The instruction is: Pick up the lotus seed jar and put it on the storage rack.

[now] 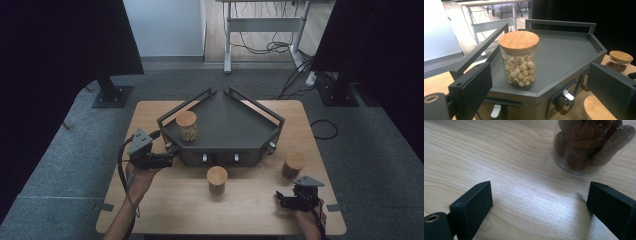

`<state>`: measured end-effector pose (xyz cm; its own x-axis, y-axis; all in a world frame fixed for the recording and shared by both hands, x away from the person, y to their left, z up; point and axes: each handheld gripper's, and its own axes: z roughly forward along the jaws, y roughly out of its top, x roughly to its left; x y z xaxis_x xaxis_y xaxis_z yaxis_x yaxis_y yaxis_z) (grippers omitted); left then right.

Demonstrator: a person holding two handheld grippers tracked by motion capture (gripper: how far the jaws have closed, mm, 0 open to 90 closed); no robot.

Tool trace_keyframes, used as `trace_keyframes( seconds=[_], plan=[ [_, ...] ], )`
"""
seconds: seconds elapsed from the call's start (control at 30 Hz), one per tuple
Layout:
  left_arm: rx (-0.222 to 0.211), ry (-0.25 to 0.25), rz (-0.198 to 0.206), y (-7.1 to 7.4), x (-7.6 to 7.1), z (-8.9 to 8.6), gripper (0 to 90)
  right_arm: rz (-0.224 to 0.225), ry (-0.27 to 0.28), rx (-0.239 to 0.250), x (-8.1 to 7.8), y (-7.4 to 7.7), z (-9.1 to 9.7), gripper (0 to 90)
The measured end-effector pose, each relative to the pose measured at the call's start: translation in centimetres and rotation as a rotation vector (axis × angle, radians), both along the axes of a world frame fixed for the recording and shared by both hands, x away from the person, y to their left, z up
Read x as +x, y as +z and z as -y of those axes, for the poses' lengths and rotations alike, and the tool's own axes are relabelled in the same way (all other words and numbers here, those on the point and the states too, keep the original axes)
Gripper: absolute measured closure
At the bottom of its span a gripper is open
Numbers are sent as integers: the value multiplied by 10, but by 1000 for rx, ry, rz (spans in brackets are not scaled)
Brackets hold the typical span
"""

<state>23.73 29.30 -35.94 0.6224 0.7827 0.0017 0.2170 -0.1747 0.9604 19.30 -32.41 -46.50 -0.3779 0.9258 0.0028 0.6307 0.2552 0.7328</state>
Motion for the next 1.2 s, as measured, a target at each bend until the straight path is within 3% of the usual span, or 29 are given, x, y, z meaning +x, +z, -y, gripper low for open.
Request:
trace_keyframes(
  seconds=[1.2],
  plan=[
    [-12, -3, -38, -17, -14, -14, 60, 1, 1, 0, 0, 0, 0, 62]
  ],
)
